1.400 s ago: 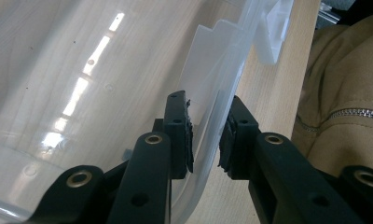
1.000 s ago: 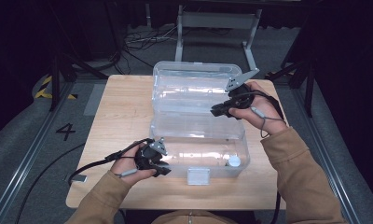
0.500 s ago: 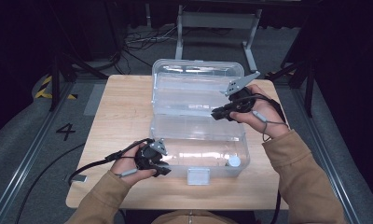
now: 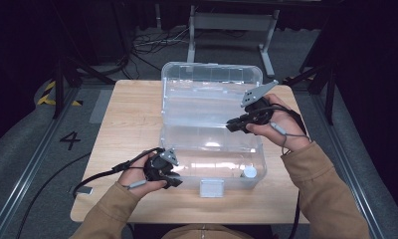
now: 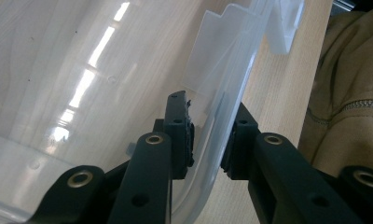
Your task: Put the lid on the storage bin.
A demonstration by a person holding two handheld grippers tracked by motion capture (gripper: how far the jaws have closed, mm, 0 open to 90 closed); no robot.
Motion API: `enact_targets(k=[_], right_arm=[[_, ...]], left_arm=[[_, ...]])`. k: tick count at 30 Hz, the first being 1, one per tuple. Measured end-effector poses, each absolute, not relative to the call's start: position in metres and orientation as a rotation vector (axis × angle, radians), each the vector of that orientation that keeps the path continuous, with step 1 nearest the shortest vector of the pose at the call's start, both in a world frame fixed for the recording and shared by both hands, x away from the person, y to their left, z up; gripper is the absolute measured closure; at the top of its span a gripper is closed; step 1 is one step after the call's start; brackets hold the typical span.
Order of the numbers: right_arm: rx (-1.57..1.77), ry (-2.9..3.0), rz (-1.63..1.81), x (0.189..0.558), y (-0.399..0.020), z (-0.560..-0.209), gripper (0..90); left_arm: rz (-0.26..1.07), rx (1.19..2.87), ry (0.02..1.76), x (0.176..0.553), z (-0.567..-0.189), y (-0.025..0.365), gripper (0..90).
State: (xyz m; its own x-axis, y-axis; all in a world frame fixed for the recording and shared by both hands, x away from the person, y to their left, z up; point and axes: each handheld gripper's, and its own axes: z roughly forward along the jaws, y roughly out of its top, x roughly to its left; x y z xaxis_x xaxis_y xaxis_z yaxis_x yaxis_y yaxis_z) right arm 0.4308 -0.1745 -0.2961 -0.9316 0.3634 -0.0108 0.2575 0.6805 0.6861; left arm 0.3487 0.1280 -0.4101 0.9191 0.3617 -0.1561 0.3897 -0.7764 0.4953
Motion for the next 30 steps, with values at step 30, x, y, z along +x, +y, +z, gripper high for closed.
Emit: enact_targets(k=[30], right_arm=[[0.452, 2.785, 1.048, 0.407, -0.173, -0.300, 82.9]], left_arm=[[-0.070, 2.543, 0.537, 0.349, -0.410, 0.128, 75.2]])
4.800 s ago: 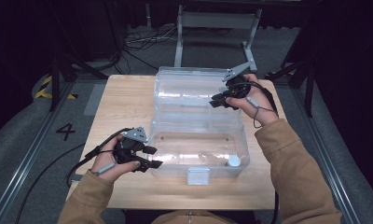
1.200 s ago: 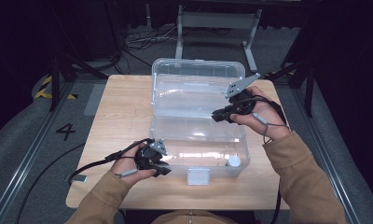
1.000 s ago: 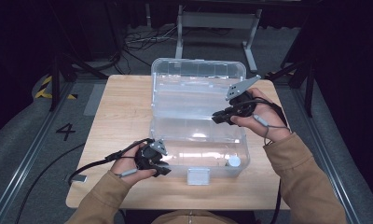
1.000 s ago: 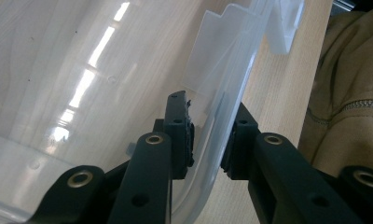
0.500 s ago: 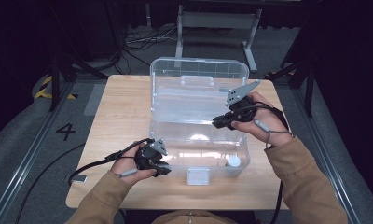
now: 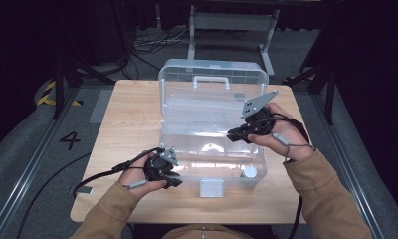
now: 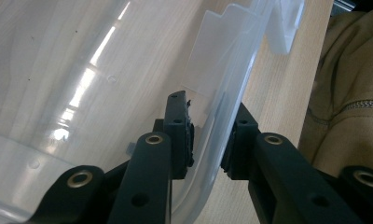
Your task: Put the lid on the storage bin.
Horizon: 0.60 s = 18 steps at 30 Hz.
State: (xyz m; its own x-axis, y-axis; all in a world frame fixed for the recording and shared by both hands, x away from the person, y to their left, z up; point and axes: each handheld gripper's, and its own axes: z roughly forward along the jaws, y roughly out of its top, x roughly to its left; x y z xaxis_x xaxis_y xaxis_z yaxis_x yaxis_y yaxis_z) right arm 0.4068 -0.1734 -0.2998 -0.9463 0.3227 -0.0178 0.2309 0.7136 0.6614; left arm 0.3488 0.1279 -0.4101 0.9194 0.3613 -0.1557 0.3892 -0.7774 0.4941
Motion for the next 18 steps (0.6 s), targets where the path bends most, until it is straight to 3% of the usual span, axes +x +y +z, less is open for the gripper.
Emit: enact_targets(k=[18], right_arm=[[0.413, 2.829, 1.011, 0.395, -0.171, -0.304, 82.9]], left_arm=[[-0.069, 2.542, 0.539, 0.349, -0.410, 0.128, 75.2]])
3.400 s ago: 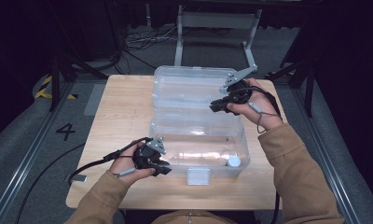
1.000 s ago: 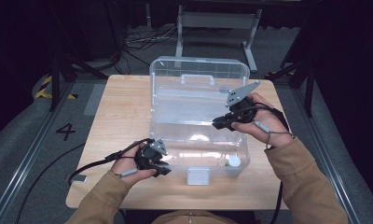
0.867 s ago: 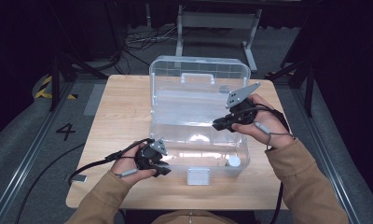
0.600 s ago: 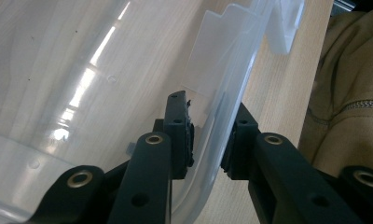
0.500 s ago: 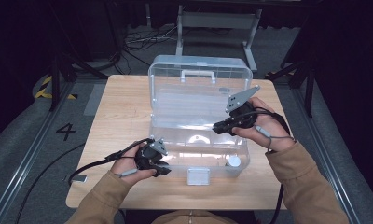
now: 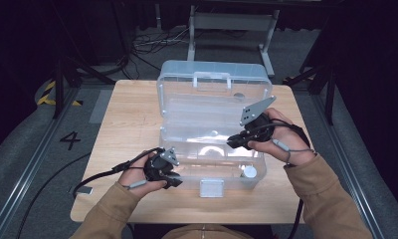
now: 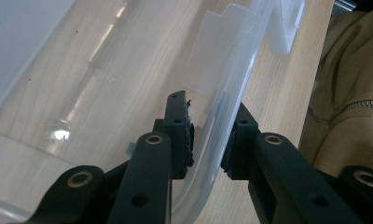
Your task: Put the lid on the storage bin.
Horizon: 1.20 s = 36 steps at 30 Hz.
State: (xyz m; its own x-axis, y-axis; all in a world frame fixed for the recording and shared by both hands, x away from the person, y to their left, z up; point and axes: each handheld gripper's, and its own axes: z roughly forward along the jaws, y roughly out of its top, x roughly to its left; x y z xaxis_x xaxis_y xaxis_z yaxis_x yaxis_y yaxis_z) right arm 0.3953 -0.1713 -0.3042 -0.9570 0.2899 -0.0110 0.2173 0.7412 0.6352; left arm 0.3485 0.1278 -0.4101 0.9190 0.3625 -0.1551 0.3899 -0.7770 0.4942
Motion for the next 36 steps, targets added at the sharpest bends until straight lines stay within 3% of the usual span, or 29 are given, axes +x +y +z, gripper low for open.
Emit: enact_targets(k=[36], right_arm=[[0.385, 2.872, 0.968, 0.3889, -0.1688, -0.3078, 83.0]], left_arm=[[-0.070, 2.543, 0.547, 0.3484, -0.4100, 0.1278, 75.1]])
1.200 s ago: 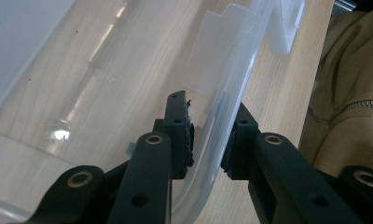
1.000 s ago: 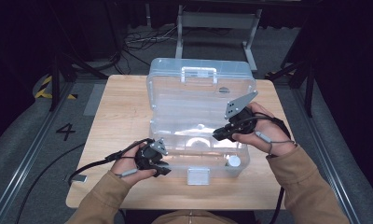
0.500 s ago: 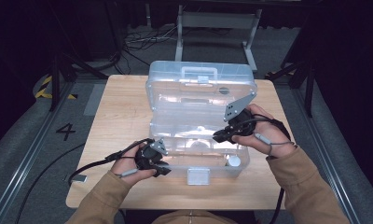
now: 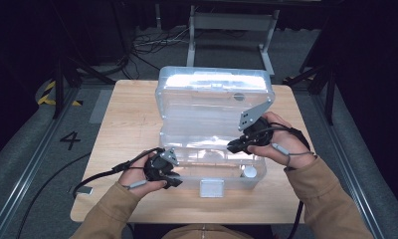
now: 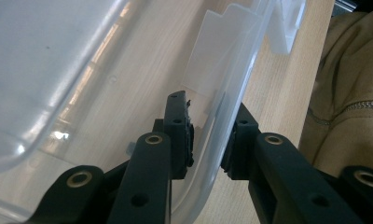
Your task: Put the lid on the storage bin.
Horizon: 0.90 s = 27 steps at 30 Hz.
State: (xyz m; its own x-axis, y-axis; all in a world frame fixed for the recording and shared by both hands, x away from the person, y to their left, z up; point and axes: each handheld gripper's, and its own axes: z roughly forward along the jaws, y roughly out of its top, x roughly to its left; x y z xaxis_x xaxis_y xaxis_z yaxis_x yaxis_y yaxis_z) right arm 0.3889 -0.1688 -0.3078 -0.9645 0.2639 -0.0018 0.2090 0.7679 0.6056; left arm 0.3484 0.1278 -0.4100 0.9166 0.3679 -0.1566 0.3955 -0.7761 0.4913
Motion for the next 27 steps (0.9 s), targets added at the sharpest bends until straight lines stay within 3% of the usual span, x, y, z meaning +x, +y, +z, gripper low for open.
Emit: enact_targets(k=[27], right_arm=[[0.357, 2.873, 0.967, 0.386, -0.169, -0.311, 85.0]], left_arm=[[-0.067, 2.508, 0.553, 0.346, -0.399, 0.133, 74.0]])
